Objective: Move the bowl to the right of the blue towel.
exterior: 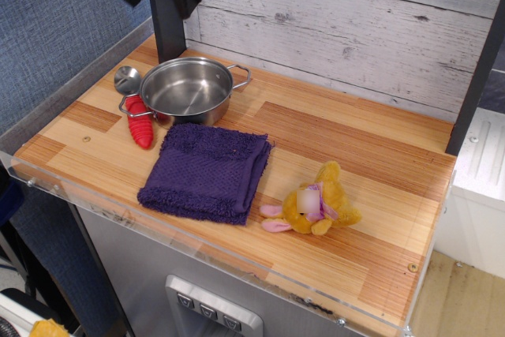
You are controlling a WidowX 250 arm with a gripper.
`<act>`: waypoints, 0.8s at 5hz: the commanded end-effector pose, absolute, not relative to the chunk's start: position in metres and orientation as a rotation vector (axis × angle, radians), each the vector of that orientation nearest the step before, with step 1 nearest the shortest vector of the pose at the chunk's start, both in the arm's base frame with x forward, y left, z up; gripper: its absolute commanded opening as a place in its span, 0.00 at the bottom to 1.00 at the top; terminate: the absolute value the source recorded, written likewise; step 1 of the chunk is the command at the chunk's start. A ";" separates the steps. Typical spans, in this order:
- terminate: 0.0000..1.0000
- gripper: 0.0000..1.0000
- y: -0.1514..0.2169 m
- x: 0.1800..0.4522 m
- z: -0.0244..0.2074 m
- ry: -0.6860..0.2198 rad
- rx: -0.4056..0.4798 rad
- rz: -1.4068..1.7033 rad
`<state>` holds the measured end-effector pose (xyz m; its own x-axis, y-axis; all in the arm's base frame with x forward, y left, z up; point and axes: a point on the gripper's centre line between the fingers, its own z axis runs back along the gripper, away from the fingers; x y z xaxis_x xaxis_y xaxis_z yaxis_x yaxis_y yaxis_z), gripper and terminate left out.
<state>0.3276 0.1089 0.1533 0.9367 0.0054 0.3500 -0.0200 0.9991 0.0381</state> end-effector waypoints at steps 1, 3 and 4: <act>0.00 1.00 0.094 0.344 0.155 -0.365 0.078 -0.190; 0.00 1.00 0.084 0.338 0.107 -0.274 0.144 -0.317; 0.00 1.00 0.081 0.340 0.086 -0.235 0.160 -0.344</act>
